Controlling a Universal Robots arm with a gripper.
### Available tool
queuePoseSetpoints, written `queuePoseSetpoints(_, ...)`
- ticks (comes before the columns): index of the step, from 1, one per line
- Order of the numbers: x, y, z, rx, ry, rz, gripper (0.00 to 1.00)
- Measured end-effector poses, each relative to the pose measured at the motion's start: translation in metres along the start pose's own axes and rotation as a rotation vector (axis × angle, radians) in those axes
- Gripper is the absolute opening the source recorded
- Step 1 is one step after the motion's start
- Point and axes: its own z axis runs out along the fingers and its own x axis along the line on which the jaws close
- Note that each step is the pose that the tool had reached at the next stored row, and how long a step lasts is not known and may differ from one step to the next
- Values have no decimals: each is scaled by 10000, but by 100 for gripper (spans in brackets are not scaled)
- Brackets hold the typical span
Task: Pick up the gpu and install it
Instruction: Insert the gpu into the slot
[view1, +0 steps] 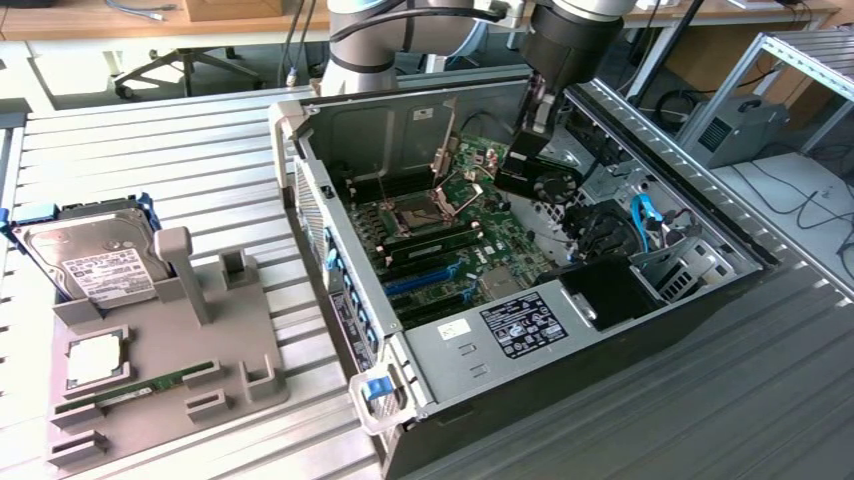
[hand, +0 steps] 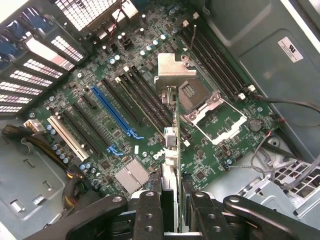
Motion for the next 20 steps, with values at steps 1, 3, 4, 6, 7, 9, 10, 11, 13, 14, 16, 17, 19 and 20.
queuePoseSetpoints(1, 0, 0, 0, -1, 1, -27, 27)
queuePoseSetpoints(3, 0, 0, 0, -2, 2, -64, 27)
queuePoseSetpoints(4, 0, 0, 0, -2, 3, -80, 27)
queuePoseSetpoints(6, 0, 0, 0, -3, 5, -114, 27)
queuePoseSetpoints(7, 0, 0, 0, -4, 5, -134, 27)
queuePoseSetpoints(9, 0, 0, 1, -4, 6, -168, 27)
queuePoseSetpoints(10, 0, 0, 1, -5, 7, -185, 27)
queuePoseSetpoints(11, 0, 0, 1, -6, 8, -202, 27)
queuePoseSetpoints(13, 0, 0, 1, -7, 9, -236, 27)
queuePoseSetpoints(14, 0, 0, 1, -7, 10, -255, 27)
queuePoseSetpoints(16, 0, 0, 1, -8, 11, -290, 27)
queuePoseSetpoints(17, 0, 0, 1, -8, 12, -304, 27)
queuePoseSetpoints(19, 0, -1, 1, -9, 13, -339, 27)
queuePoseSetpoints(20, -1, -1, 1, -10, 14, -355, 27)
